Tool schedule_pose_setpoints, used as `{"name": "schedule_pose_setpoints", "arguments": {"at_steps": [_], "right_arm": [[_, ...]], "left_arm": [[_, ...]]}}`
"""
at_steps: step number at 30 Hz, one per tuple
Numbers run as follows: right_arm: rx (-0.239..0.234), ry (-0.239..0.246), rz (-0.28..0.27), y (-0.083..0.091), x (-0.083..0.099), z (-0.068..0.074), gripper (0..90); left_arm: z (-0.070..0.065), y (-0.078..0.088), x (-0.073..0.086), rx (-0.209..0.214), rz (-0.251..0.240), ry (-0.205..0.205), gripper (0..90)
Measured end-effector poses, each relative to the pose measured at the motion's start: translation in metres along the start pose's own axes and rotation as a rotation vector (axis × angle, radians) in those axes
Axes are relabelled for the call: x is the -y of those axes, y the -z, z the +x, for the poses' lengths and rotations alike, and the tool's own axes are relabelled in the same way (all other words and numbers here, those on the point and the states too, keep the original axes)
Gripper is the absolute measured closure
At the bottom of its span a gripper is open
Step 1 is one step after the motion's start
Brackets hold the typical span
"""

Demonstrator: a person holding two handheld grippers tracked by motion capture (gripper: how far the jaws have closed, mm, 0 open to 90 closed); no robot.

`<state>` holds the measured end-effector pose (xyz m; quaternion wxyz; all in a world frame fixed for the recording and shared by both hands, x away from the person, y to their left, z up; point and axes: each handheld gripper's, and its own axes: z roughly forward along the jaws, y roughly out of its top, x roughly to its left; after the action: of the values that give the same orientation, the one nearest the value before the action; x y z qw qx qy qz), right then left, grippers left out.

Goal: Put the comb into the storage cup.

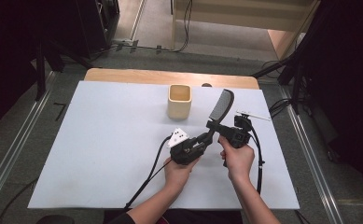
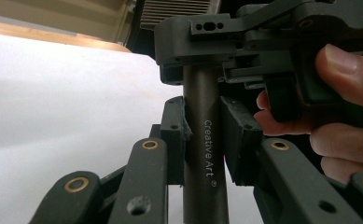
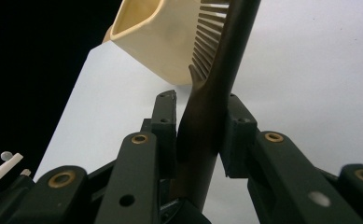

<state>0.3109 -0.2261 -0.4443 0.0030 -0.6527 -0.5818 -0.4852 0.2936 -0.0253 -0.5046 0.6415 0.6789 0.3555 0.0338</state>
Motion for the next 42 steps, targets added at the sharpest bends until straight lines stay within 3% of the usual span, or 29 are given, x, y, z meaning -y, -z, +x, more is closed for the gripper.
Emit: {"name": "schedule_pose_setpoints", "arguments": {"at_steps": [9,12,20,25,31,42], "right_arm": [[-0.005,0.008,0.008,0.0,0.0,0.001,69.8],[0.007,0.011,0.01,0.0,-0.001,0.0,69.8],[0.028,0.032,-0.002,0.001,-0.002,-0.003,69.9],[0.059,0.047,-0.007,0.003,-0.003,-0.006,69.9],[0.087,0.054,-0.012,0.003,-0.005,-0.01,69.9],[0.101,0.071,-0.02,0.004,-0.006,-0.012,69.9]], "left_arm": [[-0.001,0.0,0.0,0.001,0.015,-0.021,70.6],[0.0,0.0,-0.001,-0.003,0.028,-0.009,61.2],[0.0,0.005,-0.01,0.006,0.06,-0.002,50.1],[0.002,0.007,-0.015,0.008,0.105,0.018,45.7],[0.003,0.009,-0.023,0.007,0.169,0.012,42.6],[0.008,0.019,-0.035,0.0,0.287,0.013,40.1]]}}
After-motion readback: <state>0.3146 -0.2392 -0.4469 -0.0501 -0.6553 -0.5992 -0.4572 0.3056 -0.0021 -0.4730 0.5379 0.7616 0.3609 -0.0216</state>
